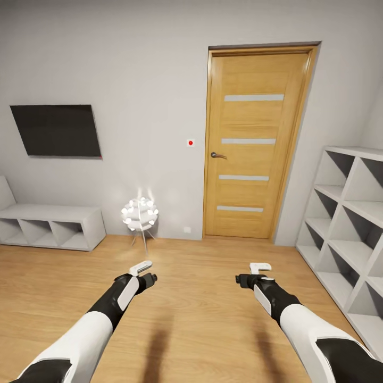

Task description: Attach the digital camera to the camera tripod in the bedroom.

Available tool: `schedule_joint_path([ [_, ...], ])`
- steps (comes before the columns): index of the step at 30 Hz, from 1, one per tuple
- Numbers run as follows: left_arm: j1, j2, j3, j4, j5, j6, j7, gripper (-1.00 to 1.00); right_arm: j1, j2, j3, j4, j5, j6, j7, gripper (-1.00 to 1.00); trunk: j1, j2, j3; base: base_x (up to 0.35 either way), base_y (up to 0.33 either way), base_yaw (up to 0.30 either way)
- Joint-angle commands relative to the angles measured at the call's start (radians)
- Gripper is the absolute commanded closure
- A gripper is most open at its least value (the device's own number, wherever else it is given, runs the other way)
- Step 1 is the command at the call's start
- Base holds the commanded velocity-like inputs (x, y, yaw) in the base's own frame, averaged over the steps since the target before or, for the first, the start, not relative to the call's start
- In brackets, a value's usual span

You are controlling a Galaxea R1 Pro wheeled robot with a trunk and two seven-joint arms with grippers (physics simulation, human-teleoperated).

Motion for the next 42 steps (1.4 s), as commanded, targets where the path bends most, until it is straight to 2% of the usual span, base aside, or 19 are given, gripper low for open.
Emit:
schedule_joint_path([
  [1,-0.001,-0.001,0.003,-0.002,0.01,0.004,0.006,-1.0,0.0,0.0,0.002,-0.002,-0.005,0.006,-0.003,-1.0,0.004,-0.008,-0.004,0.0,0.0,0.0],
  [12,-0.001,-0.001,0.001,-0.002,0.01,0.005,-0.002,-1.0,0.0,0.0,0.002,-0.002,-0.006,0.031,0.004,-1.0,0.046,-0.085,-0.039,0.0,0.0,0.0],
  [18,-0.001,0.003,-0.001,-0.002,0.01,0.006,-0.007,-1.0,0.0,-0.001,0.002,-0.002,-0.001,0.069,0.043,-1.0,0.069,-0.127,-0.058,0.0,0.0,0.0],
  [23,-0.001,0.009,-0.001,0.003,0.011,0.006,-0.029,-1.0,0.0,-0.001,0.001,-0.001,0.002,0.081,0.103,-1.0,0.088,-0.162,-0.073,0.0,0.0,0.0],
  [28,-0.001,0.013,0.003,0.014,0.014,0.007,-0.057,-1.0,0.0,-0.002,0.003,-0.001,0.001,0.083,0.109,-1.0,0.107,-0.197,-0.089,0.0,0.0,0.0],
  [42,-0.001,0.086,0.007,0.021,0.023,0.009,-0.17,-1.0,0.0,-0.003,0.007,-0.001,0.001,0.083,0.138,-1.0,0.161,-0.295,-0.133,0.0,0.0,0.0],
])
